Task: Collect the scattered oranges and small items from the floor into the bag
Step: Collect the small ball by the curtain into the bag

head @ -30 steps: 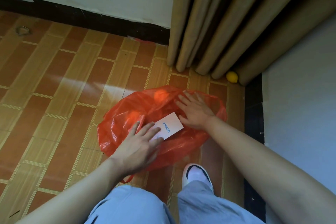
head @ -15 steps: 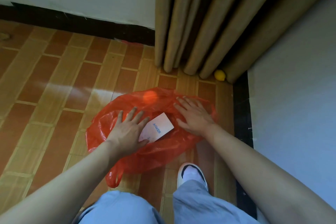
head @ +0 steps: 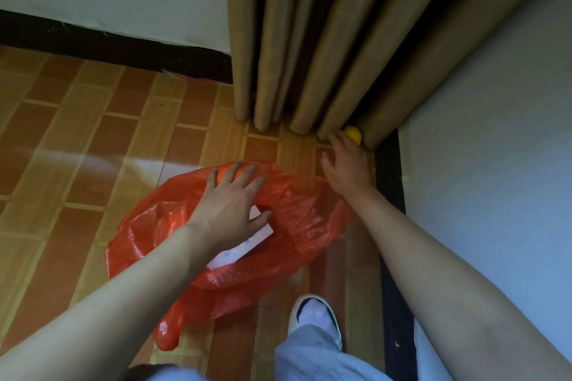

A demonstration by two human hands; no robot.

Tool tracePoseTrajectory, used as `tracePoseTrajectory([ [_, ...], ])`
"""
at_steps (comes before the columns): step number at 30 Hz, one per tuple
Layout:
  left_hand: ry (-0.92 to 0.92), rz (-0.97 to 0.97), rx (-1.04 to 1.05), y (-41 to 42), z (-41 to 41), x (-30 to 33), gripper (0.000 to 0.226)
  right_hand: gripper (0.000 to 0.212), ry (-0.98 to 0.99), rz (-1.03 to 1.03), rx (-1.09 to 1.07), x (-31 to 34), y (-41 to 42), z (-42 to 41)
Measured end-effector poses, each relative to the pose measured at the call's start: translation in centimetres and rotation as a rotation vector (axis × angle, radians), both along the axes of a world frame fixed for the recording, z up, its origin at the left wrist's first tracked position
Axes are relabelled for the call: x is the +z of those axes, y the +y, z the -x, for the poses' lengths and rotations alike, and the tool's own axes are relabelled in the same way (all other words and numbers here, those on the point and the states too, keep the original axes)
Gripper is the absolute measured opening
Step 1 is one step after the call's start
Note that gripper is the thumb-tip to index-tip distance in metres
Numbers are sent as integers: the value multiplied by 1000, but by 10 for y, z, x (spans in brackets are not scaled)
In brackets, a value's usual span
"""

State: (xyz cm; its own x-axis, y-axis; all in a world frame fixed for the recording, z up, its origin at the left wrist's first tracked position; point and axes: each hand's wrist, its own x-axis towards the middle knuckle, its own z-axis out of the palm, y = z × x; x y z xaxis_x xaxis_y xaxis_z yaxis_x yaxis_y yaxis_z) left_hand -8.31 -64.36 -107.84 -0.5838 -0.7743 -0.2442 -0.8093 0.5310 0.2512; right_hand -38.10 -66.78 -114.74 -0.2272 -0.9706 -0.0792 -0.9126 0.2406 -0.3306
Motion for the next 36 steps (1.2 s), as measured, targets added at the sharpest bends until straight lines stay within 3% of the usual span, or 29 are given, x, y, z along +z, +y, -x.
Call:
tracePoseTrajectory([
  [3, 28, 4, 10, -8, 14, 3, 78, 68, 47, -73, -47, -3, -21, 33],
  [8, 55, -23, 16, -11, 28, -5, 79, 73, 219, -265, 59, -20, -41, 64],
  [14, 47, -68, 31, -8, 26, -17, 78, 91, 214, -420, 111, -42, -55, 79],
  [24, -25, -68, 62, -9, 1, -30, 73, 59, 303, -283, 3, -57, -61, 76],
  [29, -123, -62, 119, -10, -25, -43, 76, 65, 332, -197, -25, -56, -52, 67],
  [33, -207, -73, 72, -7, -38, -48, 79, 74, 221, -267, 5, -66, -47, 72],
  [36, -214, -58, 61, -6, -41, -48, 76, 66, 173, -238, -37, -69, -44, 71],
])
